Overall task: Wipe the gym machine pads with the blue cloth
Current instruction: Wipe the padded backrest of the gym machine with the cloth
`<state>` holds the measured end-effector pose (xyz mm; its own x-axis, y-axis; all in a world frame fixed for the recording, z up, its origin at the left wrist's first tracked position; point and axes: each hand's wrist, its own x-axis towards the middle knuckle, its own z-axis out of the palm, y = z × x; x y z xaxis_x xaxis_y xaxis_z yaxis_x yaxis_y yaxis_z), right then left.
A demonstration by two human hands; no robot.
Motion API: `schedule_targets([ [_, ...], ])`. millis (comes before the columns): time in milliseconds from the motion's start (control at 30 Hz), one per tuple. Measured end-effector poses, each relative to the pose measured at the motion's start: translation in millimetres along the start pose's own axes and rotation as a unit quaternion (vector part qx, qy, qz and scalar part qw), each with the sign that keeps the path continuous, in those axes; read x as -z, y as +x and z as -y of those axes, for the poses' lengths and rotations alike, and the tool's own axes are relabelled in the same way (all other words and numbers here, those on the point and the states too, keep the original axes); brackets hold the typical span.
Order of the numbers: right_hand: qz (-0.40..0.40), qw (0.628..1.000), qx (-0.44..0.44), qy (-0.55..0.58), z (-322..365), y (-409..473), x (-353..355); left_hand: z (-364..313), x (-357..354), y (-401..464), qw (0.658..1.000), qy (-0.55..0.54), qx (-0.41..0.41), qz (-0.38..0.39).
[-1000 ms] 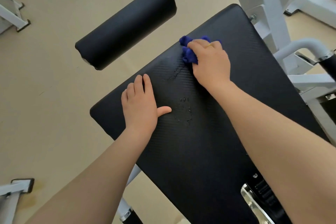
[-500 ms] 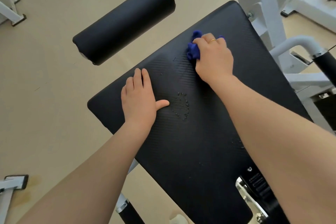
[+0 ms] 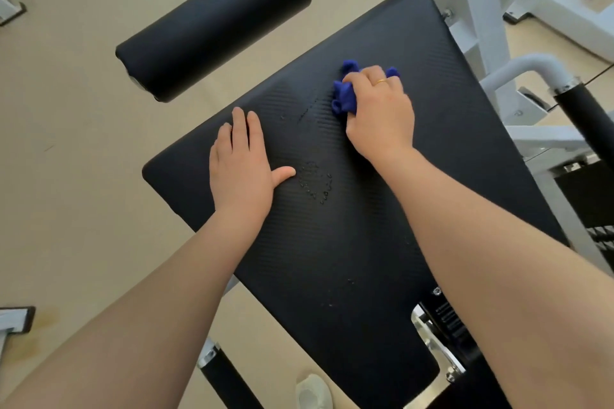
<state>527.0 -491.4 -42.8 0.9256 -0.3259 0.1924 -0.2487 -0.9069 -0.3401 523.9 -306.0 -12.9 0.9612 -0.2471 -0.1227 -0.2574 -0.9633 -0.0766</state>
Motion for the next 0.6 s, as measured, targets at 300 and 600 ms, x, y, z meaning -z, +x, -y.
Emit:
schedule_targets([
  [300,0.064,0.968,0.242,0.013,0,-55,2,-11,4,-26,0.998,-0.056,-0.006,-0.033],
  [600,0.014,0.998,0.029,0.045,21,-58,5,-8,-5,-66,0.997,-0.06,-0.041,-0.001],
])
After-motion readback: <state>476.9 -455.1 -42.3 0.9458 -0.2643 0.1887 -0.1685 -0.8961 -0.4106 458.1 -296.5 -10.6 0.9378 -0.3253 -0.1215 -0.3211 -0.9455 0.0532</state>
